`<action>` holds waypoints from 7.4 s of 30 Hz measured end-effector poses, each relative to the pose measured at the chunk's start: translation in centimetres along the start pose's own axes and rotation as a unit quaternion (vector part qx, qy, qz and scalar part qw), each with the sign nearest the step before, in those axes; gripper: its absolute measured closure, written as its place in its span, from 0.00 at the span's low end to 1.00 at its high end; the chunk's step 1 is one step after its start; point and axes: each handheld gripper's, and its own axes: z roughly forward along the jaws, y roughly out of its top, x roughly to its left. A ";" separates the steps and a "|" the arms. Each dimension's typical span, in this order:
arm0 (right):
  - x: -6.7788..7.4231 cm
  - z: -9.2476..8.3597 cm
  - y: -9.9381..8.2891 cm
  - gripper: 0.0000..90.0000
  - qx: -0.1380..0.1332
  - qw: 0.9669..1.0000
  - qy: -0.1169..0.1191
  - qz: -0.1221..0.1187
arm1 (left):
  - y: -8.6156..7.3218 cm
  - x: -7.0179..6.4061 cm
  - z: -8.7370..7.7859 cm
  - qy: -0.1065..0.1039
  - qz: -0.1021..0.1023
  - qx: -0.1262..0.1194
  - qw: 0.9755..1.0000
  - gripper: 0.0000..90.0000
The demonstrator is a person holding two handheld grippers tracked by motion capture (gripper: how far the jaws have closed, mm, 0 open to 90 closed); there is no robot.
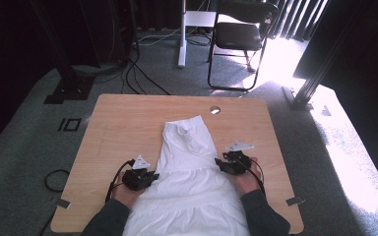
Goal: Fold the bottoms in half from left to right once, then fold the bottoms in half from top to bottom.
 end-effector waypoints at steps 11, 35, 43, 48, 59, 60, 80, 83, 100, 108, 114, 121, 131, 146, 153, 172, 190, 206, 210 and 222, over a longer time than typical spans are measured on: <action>3.0 7.4 6.3 0.80 0.016 0.997 0.037 -0.071 | 0.0 0.1 0.1 0.000 -0.005 -0.005 1.000 0.89; -4.1 7.8 6.7 0.61 -0.019 0.997 -0.032 0.061 | 3.2 2.0 -1.6 0.018 -0.023 -0.048 0.998 0.63; -3.8 9.7 4.9 0.60 0.018 0.997 -0.032 0.067 | 9.5 3.4 3.6 0.020 -0.027 -0.046 0.998 0.53; -3.2 9.7 4.7 0.61 0.016 0.997 -0.049 0.056 | 9.5 3.6 7.6 0.042 -0.029 0.002 0.999 0.57; -1.5 8.3 3.3 0.64 0.016 0.996 -0.063 0.066 | 6.7 1.8 6.3 0.047 -0.022 -0.019 0.998 0.64; -1.1 8.1 3.0 0.64 0.018 0.996 -0.062 0.066 | 6.3 1.5 6.0 0.043 -0.022 -0.019 0.999 0.64; 2.3 5.6 0.4 0.64 0.014 0.997 -0.050 0.053 | 5.3 1.5 3.2 0.001 -0.050 -0.049 0.998 0.37; 2.3 5.6 0.4 0.64 0.012 0.997 -0.049 0.054 | 6.1 2.4 3.8 -0.001 -0.069 -0.049 0.996 0.32; 2.1 5.6 0.5 0.59 0.017 0.998 -0.032 0.054 | 7.8 3.9 6.8 0.014 -0.052 -0.012 0.998 0.53; -0.7 4.8 2.5 0.41 0.008 0.997 0.036 0.067 | 7.7 4.8 6.7 -0.012 -0.071 -0.012 0.997 0.83; -1.1 7.2 5.2 0.30 0.032 0.999 0.037 0.021 | 7.8 5.1 6.9 -0.024 -0.073 -0.010 0.997 0.87; -1.3 10.5 6.1 0.29 0.055 0.998 0.039 0.011 | 7.8 5.1 6.8 -0.023 -0.066 -0.007 0.998 0.86; -0.6 10.5 6.2 0.81 0.051 0.998 0.023 0.004 | 8.2 4.5 7.0 -0.015 -0.037 0.003 0.999 0.85; -2.2 6.7 9.8 0.92 -0.021 0.998 0.059 0.014 | 13.8 5.3 3.6 0.024 0.010 -0.021 0.999 0.94; -3.1 2.3 14.2 0.92 -0.101 0.994 0.042 0.006 | 18.7 5.3 -0.3 0.032 0.037 -0.090 0.995 0.94; -1.1 -1.2 12.3 0.91 -0.121 0.990 0.070 -0.009 | 16.9 3.4 -3.8 -0.022 0.049 -0.095 0.994 0.92; 5.6 -3.4 -1.9 0.91 0.002 0.988 0.148 -0.041 | 2.0 -4.4 -3.0 -0.102 0.049 -0.003 0.994 0.90; 6.4 0.1 -3.8 0.89 0.061 0.990 0.114 -0.052 | -0.2 -3.8 -0.1 -0.074 0.053 0.014 0.996 0.91; 5.8 1.0 -3.2 0.90 0.056 0.991 0.116 -0.036 | 0.6 -2.8 0.7 -0.052 0.067 0.004 0.996 0.92; 2.7 5.2 0.7 0.90 0.039 0.996 0.082 -0.004 | 5.0 1.9 4.2 -0.016 0.060 -0.005 0.998 0.92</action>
